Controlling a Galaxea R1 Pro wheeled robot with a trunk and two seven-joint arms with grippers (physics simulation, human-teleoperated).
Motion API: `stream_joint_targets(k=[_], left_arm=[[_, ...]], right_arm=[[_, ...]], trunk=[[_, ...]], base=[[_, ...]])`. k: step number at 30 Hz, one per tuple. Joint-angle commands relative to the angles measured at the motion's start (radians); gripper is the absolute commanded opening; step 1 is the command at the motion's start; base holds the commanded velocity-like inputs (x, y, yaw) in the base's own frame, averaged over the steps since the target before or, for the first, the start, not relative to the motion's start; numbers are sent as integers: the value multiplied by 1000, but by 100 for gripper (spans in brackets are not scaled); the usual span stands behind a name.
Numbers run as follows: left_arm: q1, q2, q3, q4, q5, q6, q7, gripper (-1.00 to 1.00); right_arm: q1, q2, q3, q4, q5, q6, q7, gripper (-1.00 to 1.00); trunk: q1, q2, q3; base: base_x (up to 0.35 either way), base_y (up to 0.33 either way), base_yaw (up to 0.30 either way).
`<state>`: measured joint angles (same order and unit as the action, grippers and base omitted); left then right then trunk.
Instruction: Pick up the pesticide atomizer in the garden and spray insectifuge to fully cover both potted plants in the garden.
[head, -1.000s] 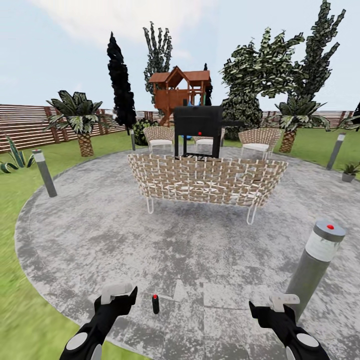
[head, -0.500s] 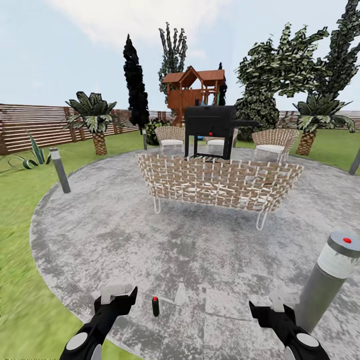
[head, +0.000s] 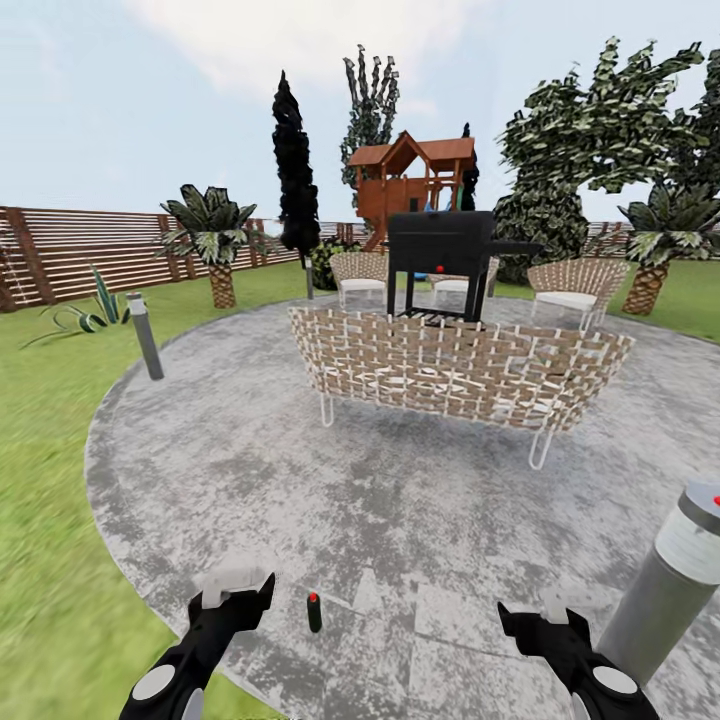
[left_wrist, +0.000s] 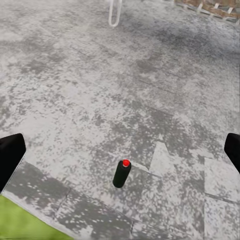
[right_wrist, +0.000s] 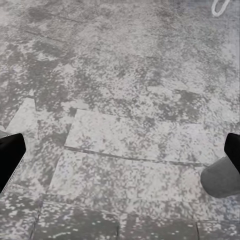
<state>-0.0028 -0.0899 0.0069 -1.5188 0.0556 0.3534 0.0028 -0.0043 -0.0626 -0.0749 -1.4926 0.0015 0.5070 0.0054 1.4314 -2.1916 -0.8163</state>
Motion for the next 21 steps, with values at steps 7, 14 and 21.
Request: stream_joint_targets(k=[7,14,21], left_arm=[[0,-1,1,-1,6,6,0,100],[0,-1,1,-1,6,6,0,100],[0,-1,1,-1,7,6,0,100]], right_arm=[[0,0,0,-1,0,5,0,100],[0,1,-2,-1,0,5,1,100],[0,0,-2,-2,0,5,1,100]], trunk=[[0,0,-1],[0,0,-1],[0,0,-1]], base=[[0,-1,169],[0,0,13],[0,-138,52]])
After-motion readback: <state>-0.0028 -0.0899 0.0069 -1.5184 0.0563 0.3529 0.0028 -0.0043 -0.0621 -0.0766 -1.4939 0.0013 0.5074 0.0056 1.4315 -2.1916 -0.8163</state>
